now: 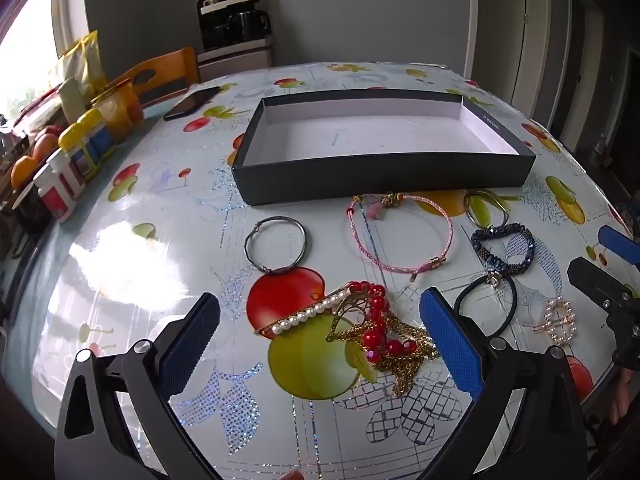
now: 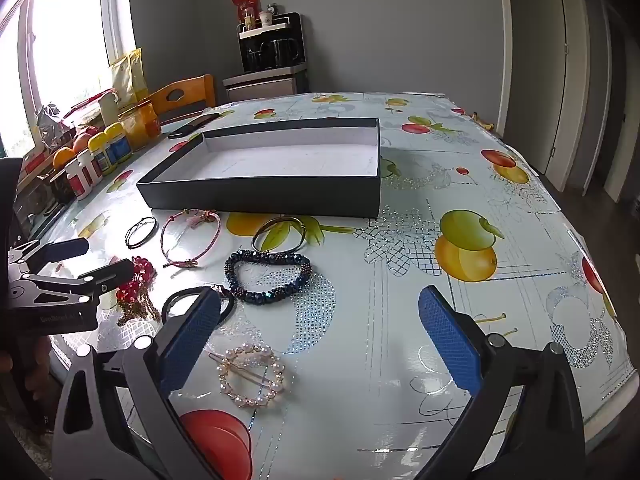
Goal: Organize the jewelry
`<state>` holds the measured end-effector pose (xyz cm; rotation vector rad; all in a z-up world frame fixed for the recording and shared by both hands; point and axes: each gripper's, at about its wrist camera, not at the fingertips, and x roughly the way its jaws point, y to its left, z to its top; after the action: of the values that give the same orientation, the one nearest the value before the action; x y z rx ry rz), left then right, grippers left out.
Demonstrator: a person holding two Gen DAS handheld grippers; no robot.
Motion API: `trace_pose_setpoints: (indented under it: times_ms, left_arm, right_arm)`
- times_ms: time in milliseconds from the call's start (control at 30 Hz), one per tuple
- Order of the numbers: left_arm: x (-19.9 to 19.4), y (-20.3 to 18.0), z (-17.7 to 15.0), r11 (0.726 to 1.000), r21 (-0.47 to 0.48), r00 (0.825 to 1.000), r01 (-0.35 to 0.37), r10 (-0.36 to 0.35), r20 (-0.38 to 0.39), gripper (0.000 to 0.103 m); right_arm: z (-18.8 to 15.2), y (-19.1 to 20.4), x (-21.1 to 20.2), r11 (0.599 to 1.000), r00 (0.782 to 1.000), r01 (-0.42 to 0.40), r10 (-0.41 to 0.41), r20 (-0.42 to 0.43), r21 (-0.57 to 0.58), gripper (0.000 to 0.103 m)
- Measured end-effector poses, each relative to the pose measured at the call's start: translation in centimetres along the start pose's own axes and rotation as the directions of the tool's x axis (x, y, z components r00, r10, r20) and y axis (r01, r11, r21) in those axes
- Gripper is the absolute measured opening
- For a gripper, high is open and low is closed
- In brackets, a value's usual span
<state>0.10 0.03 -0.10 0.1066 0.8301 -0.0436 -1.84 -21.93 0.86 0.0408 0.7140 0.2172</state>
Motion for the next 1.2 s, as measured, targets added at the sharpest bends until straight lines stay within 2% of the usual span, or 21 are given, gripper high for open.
trace_pose_setpoints:
  times_ms: [1200]
  left_arm:
    - [0.8,0.1,0.2,1.000,-0.001,1.000,0.009,-0.009,-0.009,0.101]
  right_arm:
    - [0.3,-0.5,0.5,1.000,1.000,0.004,-0.004,-0.001,0.007,0.098]
